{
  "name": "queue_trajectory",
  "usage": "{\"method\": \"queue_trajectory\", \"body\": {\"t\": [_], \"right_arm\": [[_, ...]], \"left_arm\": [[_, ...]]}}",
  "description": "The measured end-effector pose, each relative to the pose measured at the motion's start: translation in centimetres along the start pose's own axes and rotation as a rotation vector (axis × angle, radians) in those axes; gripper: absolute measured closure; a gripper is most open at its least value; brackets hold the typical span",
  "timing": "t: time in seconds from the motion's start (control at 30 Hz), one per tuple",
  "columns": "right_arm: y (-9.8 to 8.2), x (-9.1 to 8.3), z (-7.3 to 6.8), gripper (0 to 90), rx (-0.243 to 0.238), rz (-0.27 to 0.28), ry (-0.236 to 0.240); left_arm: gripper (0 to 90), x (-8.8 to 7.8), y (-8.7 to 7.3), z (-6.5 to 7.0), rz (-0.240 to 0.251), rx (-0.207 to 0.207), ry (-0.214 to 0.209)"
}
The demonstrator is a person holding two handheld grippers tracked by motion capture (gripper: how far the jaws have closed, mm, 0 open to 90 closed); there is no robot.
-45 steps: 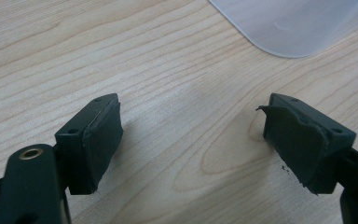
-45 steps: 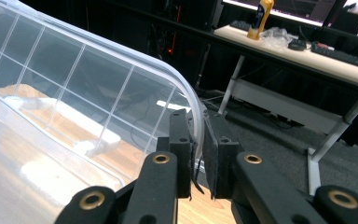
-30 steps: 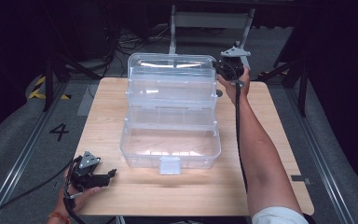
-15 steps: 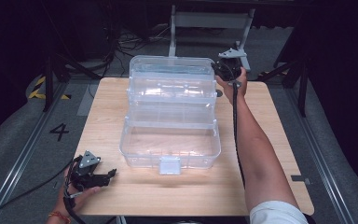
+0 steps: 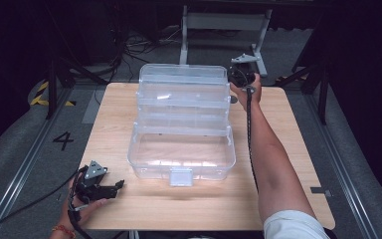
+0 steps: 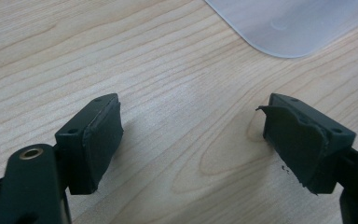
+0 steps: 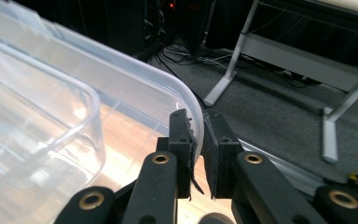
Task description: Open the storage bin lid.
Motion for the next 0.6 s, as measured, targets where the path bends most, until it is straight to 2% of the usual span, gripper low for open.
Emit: {"method": "queue_trajectory", "body": {"t": [0.13,0.33,0.43,0.6], "right_arm": [[-0.4,0.4,0.1,83.0,-0.017,-0.021,0.001],[-1.5,1.4,0.0,83.1,-0.016,-0.066,-0.007],[-1.8,1.5,0.2,83.2,0.020,-0.058,0.005],[-1.7,1.5,0.1,83.1,0.006,-0.067,-0.001]], "left_arm": [[20.0,0.0,0.0,0.0,0.000,-0.004,-0.001],[20.0,0.0,0.0,0.0,0.001,-0.002,0.001],[20.0,0.0,0.0,0.0,0.001,-0.002,0.001],[20.0,0.0,0.0,0.0,-0.004,-0.004,0.000]]}}
Point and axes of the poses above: each handheld gripper's, and its own axes: x roughly forward along the jaws, y roughly out of its top, z roughly to its right, the point moved 6 cm from there along x, roughly forward along the jaws, and after that the axes turned 6 degrees about z, right-handed, at the moved point
